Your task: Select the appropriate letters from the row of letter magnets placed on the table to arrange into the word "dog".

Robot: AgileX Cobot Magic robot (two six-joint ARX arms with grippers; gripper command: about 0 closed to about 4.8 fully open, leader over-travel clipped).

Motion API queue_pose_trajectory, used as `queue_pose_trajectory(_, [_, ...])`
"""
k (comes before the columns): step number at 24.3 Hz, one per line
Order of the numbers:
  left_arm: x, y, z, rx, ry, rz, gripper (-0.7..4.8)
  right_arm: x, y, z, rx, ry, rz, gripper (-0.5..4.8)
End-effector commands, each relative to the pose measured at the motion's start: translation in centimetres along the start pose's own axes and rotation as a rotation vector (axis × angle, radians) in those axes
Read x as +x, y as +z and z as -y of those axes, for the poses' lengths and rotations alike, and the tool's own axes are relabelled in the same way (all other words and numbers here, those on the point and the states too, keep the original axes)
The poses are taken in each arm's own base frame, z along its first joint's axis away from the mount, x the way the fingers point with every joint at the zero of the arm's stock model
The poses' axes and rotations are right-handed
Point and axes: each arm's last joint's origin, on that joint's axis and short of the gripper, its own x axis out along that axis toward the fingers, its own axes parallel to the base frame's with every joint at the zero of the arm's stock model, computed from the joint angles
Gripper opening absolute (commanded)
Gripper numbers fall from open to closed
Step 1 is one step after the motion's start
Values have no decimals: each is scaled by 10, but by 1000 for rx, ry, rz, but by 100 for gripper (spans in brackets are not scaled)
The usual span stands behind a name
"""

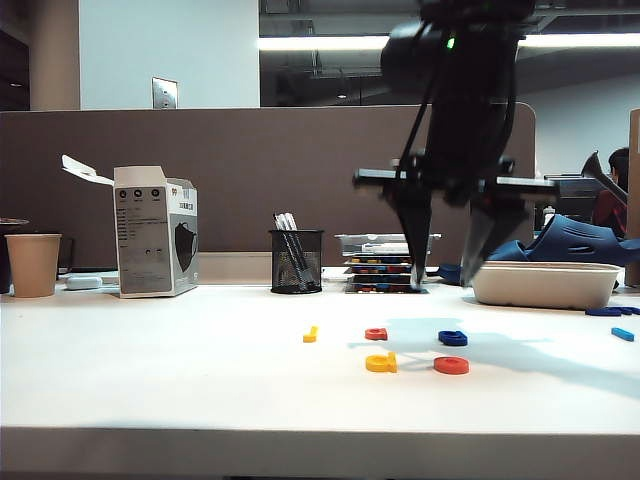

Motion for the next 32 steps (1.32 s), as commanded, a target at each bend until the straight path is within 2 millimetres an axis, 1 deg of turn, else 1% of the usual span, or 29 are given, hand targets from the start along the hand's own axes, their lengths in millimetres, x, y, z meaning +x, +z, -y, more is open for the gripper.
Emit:
queue_pose_trajectory(1, [-1,1,0,3,-2,3,-5,19,1,1,1,-24,-36,216])
queue_pose_trajectory(9, [-1,1,0,4,-1,4,-5,38,2,3,10,-40,-64,215])
queue_pose_trajectory(14, [-1,1,0,3,-2,4,-5,44,1,3,10,-49,-82,215])
queue_pose_trajectory(27, [-1,1,0,4,-2,4,-5,47,1,2,11,-48,-80,210])
queue_pose_trajectory(29, [-1,1,0,3,-2,4,-5,47,1,2,11,-48,-81,199])
queue_pose_trajectory(32, [-1,1,0,3,-2,4,-5,47,1,3,11,-48,-82,198])
